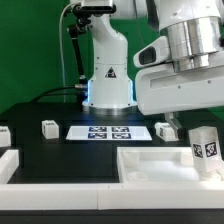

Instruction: Assemble square table

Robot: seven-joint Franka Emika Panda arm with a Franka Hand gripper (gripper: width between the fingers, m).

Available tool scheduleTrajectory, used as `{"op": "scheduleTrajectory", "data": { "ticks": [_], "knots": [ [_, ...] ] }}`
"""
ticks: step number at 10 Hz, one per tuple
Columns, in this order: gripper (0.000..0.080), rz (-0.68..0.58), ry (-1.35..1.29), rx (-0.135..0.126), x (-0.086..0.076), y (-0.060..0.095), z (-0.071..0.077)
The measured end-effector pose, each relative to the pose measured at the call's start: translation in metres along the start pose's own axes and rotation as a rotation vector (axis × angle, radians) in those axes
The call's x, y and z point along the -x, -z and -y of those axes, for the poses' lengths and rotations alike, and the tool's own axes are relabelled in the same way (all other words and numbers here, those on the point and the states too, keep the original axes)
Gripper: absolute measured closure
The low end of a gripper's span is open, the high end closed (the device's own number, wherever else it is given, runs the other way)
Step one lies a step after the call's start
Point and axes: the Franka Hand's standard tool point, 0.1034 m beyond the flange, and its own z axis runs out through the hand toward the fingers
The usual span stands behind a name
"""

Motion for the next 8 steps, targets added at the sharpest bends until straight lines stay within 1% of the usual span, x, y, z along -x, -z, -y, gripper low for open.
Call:
{"op": "scheduleTrajectory", "data": {
  "ticks": [1,2,3,5,6,7,8],
  "knots": [
    [0.0151,-0.005,0.190,0.027,0.005,-0.001,0.004],
    [0.0150,-0.003,0.357,0.062,0.015,-0.003,0.013],
    [0.0150,-0.002,0.481,0.067,0.016,-0.003,0.014],
    [0.0150,-0.001,0.469,0.066,0.016,-0.003,0.013],
    [0.0294,-0.002,0.453,0.066,0.016,-0.004,0.013],
    [0.0294,-0.002,0.447,0.066,0.016,-0.004,0.013],
    [0.0432,-0.005,0.385,0.065,0.015,-0.003,0.013]
  ]
}}
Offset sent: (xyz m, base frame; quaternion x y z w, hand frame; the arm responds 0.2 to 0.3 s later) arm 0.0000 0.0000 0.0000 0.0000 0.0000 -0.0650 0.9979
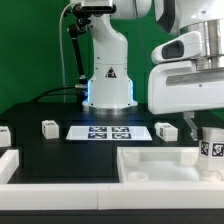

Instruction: Assemble square table

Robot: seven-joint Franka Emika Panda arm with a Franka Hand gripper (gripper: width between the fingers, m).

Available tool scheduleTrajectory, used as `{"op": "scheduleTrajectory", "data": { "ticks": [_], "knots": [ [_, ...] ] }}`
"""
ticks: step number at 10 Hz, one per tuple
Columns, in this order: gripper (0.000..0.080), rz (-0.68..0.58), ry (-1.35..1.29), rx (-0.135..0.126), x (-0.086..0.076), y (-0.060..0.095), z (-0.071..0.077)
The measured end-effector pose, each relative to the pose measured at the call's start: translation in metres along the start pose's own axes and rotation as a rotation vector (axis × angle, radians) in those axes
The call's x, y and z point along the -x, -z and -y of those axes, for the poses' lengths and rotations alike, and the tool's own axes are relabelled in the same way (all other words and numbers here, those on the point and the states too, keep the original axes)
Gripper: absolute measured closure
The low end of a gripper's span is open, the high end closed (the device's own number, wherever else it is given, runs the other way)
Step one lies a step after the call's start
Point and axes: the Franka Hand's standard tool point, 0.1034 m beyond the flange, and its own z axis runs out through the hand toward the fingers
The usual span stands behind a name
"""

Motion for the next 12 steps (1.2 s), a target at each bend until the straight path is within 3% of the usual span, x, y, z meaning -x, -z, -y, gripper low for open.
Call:
{"op": "scheduleTrajectory", "data": {
  "ticks": [1,4,9,11,12],
  "knots": [
    [0.0495,-0.002,-0.072,0.001,-0.001,0.000,-0.002],
    [0.0495,-0.002,-0.350,-0.014,-0.009,-0.001,-0.006],
    [0.0495,0.055,-1.172,-0.063,-0.011,-0.002,-0.015],
    [0.0494,0.045,-1.303,-0.086,-0.009,-0.001,-0.018],
    [0.0494,0.048,-1.328,-0.084,-0.008,-0.001,-0.016]
  ]
}}
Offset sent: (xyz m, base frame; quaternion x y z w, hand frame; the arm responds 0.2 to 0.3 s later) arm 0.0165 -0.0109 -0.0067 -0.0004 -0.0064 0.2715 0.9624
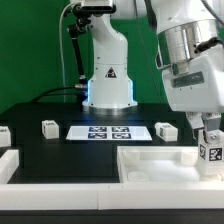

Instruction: Assemble square table

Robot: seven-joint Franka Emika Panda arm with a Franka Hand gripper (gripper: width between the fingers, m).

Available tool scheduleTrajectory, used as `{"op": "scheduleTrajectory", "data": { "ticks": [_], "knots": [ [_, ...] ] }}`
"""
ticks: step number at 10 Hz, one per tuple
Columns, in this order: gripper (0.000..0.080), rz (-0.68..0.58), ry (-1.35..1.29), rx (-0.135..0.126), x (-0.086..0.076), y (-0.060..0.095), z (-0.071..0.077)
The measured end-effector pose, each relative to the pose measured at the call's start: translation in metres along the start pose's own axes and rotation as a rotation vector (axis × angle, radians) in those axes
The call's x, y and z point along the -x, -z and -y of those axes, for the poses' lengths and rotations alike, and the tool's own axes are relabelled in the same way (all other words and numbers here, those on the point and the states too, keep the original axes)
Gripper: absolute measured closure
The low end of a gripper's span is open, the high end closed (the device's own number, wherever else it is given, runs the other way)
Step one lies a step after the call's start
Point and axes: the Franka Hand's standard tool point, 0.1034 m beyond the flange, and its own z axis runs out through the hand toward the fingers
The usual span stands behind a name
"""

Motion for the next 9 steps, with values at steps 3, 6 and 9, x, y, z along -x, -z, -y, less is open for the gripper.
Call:
{"op": "scheduleTrajectory", "data": {
  "ticks": [3,6,9],
  "knots": [
    [0.0277,0.000,0.293,0.060,0.012,0.000,-0.003],
    [0.0158,0.003,0.545,0.072,0.014,0.001,-0.001],
    [0.0151,0.001,0.932,0.128,0.015,0.001,-0.001]
  ]
}}
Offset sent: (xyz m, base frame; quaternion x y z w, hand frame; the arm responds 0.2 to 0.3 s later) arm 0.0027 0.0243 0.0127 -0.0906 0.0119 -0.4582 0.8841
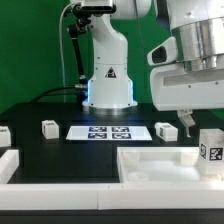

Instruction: Assemble square table

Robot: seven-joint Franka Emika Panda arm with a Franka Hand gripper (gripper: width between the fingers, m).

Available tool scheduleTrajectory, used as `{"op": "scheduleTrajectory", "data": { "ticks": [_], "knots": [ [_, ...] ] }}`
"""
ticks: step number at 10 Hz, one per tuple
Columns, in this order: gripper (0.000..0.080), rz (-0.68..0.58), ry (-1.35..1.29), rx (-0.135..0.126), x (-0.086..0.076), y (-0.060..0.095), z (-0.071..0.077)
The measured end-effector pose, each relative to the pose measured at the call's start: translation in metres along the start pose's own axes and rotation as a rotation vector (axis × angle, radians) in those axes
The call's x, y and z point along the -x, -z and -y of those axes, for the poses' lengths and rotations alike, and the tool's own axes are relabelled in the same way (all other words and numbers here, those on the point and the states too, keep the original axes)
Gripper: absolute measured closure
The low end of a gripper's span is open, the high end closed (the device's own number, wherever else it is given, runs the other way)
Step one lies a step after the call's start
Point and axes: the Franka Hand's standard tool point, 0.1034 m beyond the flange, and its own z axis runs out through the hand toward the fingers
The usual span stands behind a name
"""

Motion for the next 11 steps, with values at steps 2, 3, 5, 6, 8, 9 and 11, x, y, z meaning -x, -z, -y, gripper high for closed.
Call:
{"op": "scheduleTrajectory", "data": {
  "ticks": [2,3,5,6,8,9,11],
  "knots": [
    [0.0151,-0.007,0.300,0.012,-0.0053,-0.0009,0.0005],
    [0.0151,-0.019,0.367,0.009,-0.0095,-0.0009,-0.0034],
    [0.0280,-0.018,0.331,0.009,-0.0084,-0.0015,-0.0027],
    [0.0280,-0.017,0.302,0.007,-0.0082,-0.0017,-0.0027],
    [0.0505,-0.015,0.161,0.002,-0.0081,-0.0019,-0.0026],
    [0.0505,-0.015,0.119,0.001,-0.0082,-0.0021,-0.0027],
    [0.0505,-0.013,-0.163,0.002,-0.0100,-0.0023,-0.0034]
  ]
}}
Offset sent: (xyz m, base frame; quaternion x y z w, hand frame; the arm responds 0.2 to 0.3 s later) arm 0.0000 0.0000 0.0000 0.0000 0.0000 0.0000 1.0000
